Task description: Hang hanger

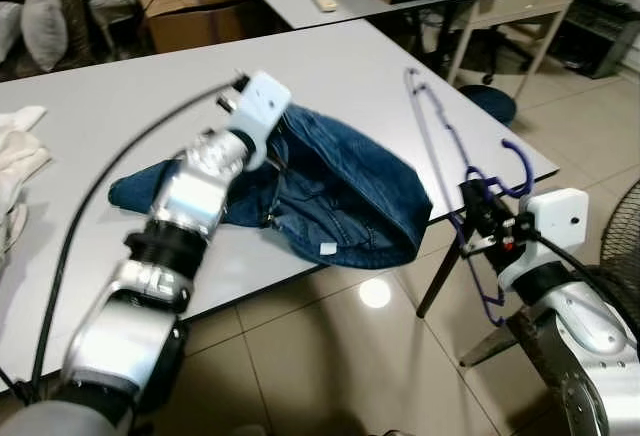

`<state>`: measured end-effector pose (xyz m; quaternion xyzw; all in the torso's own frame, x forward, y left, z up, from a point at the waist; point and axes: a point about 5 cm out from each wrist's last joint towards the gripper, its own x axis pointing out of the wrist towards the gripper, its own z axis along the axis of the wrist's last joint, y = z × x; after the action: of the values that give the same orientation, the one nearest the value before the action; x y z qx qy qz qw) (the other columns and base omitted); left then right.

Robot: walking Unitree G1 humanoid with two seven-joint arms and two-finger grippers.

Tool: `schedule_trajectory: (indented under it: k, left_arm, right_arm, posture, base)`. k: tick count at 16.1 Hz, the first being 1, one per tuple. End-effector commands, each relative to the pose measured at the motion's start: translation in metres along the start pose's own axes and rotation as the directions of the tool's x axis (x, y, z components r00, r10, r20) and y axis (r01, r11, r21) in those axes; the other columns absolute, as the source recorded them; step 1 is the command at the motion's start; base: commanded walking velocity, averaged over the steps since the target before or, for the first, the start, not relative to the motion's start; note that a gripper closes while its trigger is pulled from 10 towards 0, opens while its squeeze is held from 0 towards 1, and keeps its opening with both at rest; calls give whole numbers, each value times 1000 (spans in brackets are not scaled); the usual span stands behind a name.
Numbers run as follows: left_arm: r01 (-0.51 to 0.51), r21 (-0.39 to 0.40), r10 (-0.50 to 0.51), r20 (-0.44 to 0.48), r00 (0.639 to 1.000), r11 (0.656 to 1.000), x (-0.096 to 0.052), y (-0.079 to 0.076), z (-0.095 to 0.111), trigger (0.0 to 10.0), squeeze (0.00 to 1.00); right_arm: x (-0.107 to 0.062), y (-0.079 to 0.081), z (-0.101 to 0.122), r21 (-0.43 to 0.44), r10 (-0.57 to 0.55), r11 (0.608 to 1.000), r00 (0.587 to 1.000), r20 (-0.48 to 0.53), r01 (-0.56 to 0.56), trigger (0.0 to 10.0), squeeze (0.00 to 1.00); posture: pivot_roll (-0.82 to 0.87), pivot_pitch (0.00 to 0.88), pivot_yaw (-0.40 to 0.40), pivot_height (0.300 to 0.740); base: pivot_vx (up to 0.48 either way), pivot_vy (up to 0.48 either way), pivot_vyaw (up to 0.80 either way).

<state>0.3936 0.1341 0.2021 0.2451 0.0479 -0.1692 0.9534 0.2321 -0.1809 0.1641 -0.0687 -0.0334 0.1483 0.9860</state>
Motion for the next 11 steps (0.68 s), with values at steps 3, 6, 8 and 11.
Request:
schedule_trajectory:
  k: [3, 6, 8, 11]
  left_arm:
    - [-108, -28, 110, 74, 991, 994, 0, 29, 23, 0, 0]
    - [-162, -104, 170, 80, 982, 981, 1, 41, 26, 0, 0]
    - [-156, -100, 163, 68, 984, 983, 3, 39, 24, 0, 0]
    - [-158, -101, 166, 74, 983, 982, 6, 37, 28, 0, 0]
  right_arm:
    - [-3, -1, 3, 2, -8, 1000, 1000, 19, 8, 10000, 0]
    - [-10, 18, 11, 72, 184, 980, 981, 54, -188, 10000, 0]
    - [-18, 29, 12, 82, 350, 932, 936, 36, -352, 10000, 0]
    - [-35, 32, 6, 107, 495, 866, 868, -44, -488, 10000, 0]
  posture:
    - [49, 0, 38, 740]
    - [52, 0, 34, 740]
    - [51, 0, 31, 740]
    - [48, 0, 24, 740]
  base:
    - [0, 0, 0]
    - [0, 0, 0]
    - [0, 0, 0]
    - [0, 0, 0]
